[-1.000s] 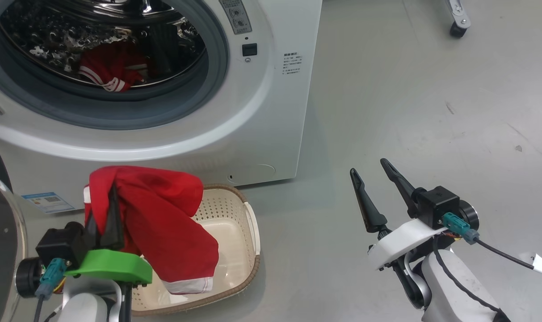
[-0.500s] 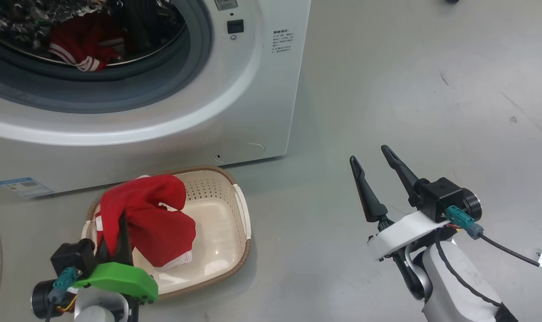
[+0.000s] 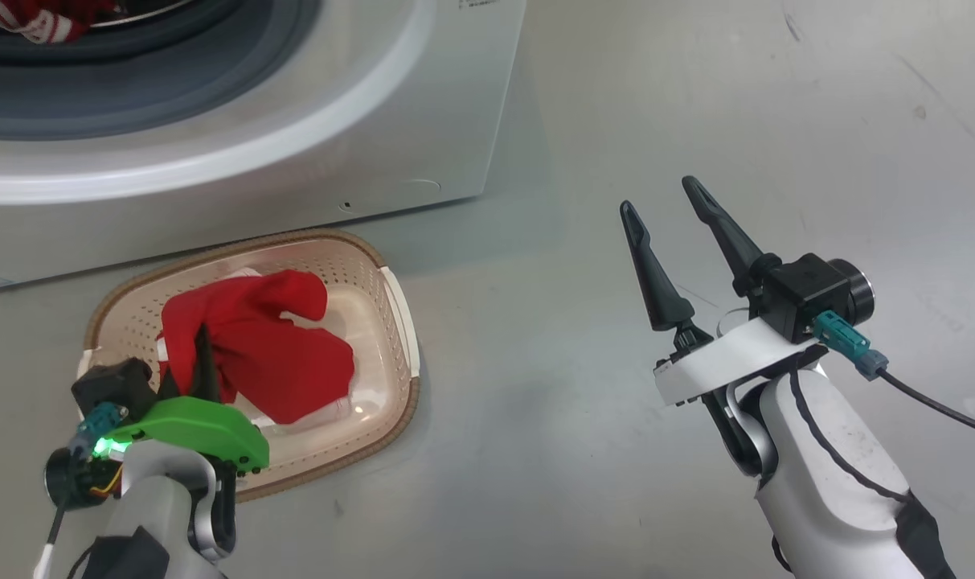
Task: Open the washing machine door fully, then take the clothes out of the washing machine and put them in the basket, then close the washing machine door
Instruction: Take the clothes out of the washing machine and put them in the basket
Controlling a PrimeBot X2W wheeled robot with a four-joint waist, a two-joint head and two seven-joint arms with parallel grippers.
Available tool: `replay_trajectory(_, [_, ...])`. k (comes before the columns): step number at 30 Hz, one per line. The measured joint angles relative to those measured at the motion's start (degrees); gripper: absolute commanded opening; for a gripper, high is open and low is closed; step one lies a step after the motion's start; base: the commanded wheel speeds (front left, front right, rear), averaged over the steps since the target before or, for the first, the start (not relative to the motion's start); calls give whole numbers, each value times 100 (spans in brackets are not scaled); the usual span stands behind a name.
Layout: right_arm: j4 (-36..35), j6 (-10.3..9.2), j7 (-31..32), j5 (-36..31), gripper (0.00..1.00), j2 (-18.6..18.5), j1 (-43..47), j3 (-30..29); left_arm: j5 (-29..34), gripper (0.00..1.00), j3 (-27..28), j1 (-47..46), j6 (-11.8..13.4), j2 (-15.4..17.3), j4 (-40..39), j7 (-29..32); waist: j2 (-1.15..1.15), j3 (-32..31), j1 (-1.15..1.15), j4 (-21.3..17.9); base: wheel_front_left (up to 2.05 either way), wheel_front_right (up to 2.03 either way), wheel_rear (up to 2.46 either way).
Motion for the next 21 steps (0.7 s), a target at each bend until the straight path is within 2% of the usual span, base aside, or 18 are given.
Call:
replay_trajectory(9, [-226, 18, 0, -1, 100, 3, -300, -33, 70, 0, -99, -778, -101, 149, 725, 236, 0, 719, 0, -217, 0, 0, 0])
replay_trajectory(21, [-292, 12, 0, 1, 100, 10, -559, -25, 10, 0, -104, -1241, -261, 119, 1701, 376, 0, 1384, 0, -325, 0, 0, 0])
